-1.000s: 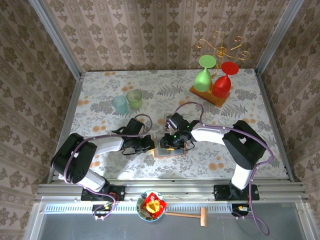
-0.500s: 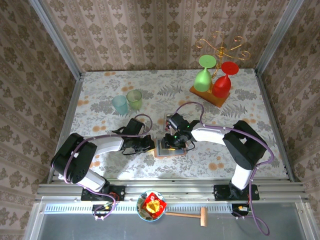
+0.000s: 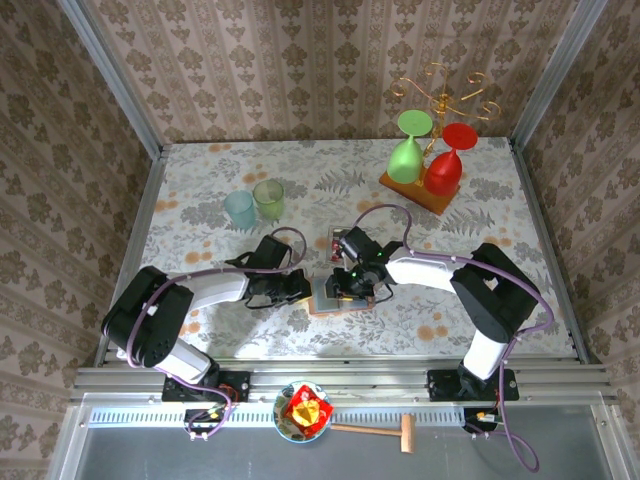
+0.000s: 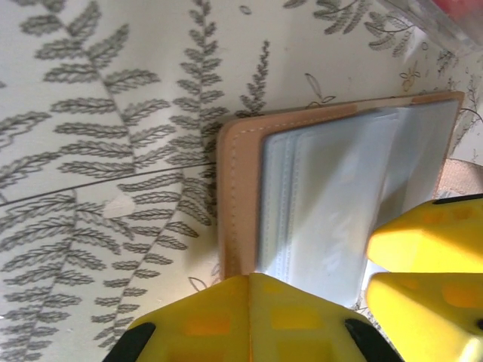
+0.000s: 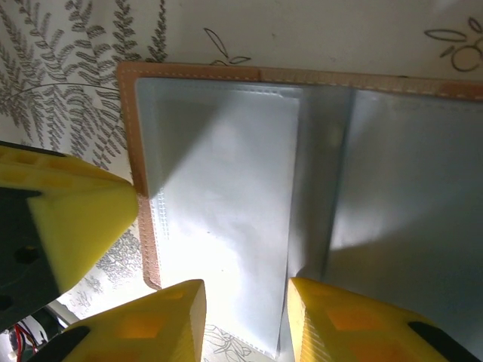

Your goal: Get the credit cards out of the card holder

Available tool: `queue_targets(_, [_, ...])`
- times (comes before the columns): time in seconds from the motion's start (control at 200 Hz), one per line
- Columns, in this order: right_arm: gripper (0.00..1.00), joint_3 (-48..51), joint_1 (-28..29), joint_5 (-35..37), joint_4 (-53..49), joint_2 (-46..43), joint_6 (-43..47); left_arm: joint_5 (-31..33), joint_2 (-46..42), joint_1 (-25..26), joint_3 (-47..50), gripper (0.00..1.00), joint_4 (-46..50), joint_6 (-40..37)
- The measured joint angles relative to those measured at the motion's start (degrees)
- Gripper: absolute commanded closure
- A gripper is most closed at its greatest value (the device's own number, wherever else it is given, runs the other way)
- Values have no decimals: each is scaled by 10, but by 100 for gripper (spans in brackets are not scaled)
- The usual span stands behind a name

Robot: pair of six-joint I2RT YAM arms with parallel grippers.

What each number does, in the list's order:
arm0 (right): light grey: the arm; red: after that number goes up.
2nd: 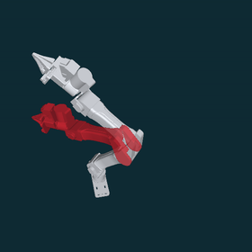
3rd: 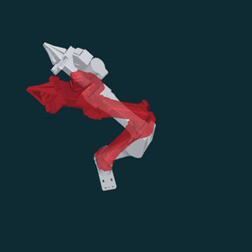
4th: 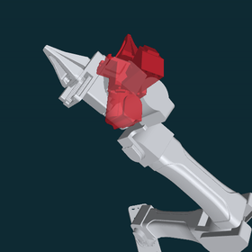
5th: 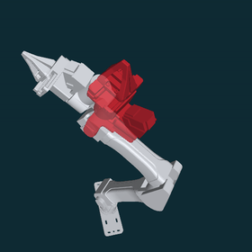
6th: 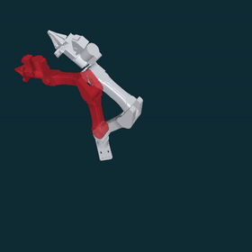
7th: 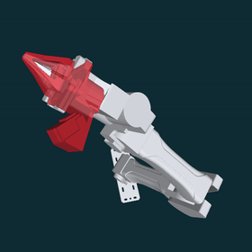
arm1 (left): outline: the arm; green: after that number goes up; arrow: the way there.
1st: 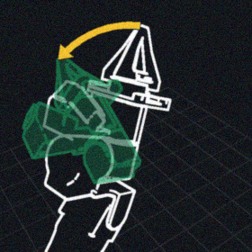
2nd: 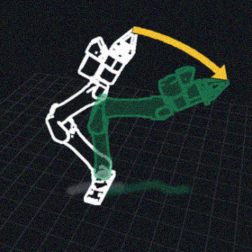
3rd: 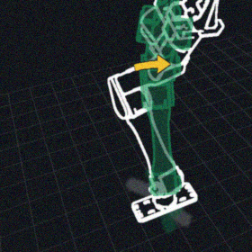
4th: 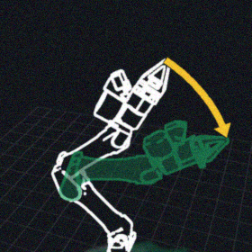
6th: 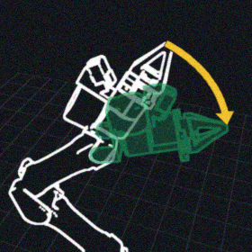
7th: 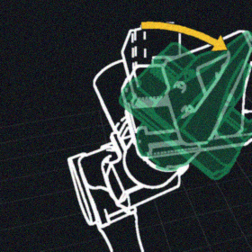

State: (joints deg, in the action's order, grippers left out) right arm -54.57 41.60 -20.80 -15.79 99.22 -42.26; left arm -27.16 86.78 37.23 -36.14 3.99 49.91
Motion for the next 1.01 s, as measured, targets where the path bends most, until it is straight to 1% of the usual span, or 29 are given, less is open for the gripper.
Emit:
queue_targets(0.24, [67,13,-5,0,8,-7,0,3,-3,14,-19,92,5,0])
queue_targets(0.45, [68,27,-12,-3,16,-16,0,7,-3,21,-25,89,7,5])
queue_targets(0.54, [68,35,-17,-5,25,-19,0,7,-3,25,-31,87,7,8])
queue_targets(0.775, [70,55,-27,-19,51,-24,-3,6,0,29,-37,87,2,15])
queue_targets(1.005, [71,62,-28,-20,54,-33,-6,6,17,30,-37,81,-7,21])
